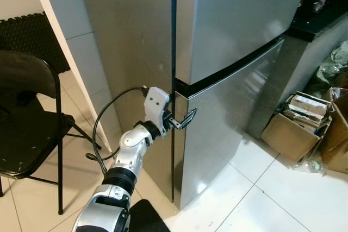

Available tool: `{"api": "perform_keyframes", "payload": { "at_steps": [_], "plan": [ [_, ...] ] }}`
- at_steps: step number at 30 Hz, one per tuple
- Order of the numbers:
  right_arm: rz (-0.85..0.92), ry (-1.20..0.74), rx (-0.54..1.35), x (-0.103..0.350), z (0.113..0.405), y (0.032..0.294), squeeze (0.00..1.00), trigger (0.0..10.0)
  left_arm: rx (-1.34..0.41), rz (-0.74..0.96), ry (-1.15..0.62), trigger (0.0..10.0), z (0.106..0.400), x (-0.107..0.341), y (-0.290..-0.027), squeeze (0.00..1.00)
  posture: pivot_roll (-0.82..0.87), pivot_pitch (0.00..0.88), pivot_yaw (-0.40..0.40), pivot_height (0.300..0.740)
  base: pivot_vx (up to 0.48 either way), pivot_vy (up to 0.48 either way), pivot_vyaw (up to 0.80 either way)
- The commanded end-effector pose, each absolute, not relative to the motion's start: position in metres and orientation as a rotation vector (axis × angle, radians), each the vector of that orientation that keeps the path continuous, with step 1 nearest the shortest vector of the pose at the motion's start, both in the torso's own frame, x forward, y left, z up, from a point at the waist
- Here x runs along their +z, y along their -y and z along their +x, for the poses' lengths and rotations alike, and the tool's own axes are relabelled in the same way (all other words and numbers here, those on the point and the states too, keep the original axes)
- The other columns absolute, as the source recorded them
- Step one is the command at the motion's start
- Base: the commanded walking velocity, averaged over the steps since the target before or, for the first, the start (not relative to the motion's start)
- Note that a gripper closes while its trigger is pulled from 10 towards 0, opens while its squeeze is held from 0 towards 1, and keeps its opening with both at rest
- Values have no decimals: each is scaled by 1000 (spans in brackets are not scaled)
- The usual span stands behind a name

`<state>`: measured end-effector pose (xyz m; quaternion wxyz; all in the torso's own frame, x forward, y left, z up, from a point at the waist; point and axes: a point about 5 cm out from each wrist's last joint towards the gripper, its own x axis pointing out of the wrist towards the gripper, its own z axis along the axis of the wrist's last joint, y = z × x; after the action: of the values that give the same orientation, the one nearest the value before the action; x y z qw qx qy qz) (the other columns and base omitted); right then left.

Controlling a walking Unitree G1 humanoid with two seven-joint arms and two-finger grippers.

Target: Restocking fridge

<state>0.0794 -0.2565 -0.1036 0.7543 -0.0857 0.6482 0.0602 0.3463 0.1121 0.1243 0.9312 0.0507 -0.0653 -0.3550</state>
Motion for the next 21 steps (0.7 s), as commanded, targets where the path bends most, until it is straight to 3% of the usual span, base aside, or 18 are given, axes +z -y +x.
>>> {"api": "perform_keyframes", "payload": {
  "at_steps": [1,21],
  "plan": [
    [-186,-1413,121,-103,79,258,0,10000,-748,102,86,10000,344,115,-103,0,-14,0,-56,740,0,0,0],
    [-183,-1411,120,-104,79,257,0,10000,-914,43,91,10000,325,107,-58,0,-13,0,-55,740,0,0,0]
  ]
}}
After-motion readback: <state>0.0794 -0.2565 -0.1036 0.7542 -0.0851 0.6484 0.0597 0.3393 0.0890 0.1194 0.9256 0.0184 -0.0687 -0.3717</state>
